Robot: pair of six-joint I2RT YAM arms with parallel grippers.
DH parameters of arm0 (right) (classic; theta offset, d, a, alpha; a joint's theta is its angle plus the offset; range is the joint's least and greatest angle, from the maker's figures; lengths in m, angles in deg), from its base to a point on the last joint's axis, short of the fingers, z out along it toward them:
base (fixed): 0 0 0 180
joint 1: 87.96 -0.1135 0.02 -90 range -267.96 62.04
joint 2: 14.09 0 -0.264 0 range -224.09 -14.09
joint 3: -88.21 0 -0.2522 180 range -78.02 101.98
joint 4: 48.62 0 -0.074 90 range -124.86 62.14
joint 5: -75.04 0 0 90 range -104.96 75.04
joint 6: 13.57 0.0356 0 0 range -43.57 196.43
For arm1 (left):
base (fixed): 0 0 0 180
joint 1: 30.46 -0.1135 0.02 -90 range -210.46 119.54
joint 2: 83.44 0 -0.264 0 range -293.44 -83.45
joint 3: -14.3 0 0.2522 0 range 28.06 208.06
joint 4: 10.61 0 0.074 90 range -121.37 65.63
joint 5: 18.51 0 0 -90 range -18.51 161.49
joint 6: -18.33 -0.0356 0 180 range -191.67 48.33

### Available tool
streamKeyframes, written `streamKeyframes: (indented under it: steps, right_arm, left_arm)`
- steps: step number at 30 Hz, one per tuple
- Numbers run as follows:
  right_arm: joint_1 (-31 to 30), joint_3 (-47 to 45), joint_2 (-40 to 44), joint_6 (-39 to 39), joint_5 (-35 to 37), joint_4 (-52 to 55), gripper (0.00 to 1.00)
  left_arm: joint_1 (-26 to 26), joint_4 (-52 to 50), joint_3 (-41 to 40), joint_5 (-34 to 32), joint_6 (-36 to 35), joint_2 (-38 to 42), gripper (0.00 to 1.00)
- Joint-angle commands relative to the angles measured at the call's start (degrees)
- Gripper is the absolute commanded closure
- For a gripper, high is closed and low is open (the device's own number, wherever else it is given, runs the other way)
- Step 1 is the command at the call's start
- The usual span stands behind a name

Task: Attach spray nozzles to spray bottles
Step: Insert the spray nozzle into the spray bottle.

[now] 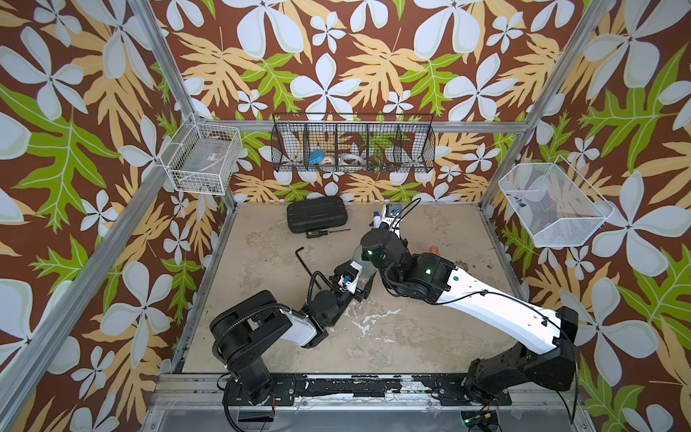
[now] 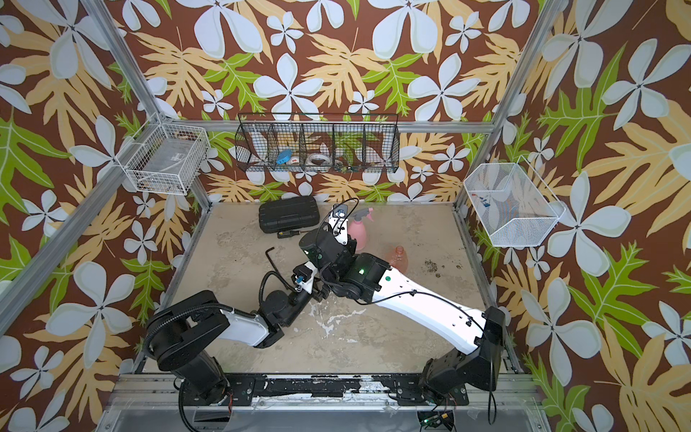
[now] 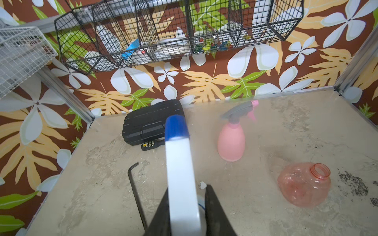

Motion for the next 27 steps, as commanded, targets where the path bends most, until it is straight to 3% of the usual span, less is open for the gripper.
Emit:
streamKeyframes:
  steps: [1,7,17,22,27]
  right_arm:
    - [-0.11,-0.32,0.65,-3.12,-5.38,2.03,0.75]
    - [-0.05,-2.38,4.85,-7.15,-10.73,-0.96,0.53]
    - [0.78,0.98,10.6,-20.04,-20.57,0.55,0.32]
    - [12.22,-0.13,13.44,-24.65,-41.45,-1.53,0.31]
    - [15.07,-1.71,14.32,-26.23,-54.42,-6.52,0.3]
  left_arm:
    - [0.0,20.97,-0.2,1.07,0.91,-0.64,0.34]
    - [-0.02,21.69,-0.94,1.89,1.61,-1.12,0.33]
    - [-1.14,22.19,-2.67,8.78,3.76,-0.94,0.32]
    - [-3.46,22.08,-4.87,16.91,9.3,1.6,0.32]
    - [-4.77,20.08,-5.82,22.84,12.62,4.36,0.31]
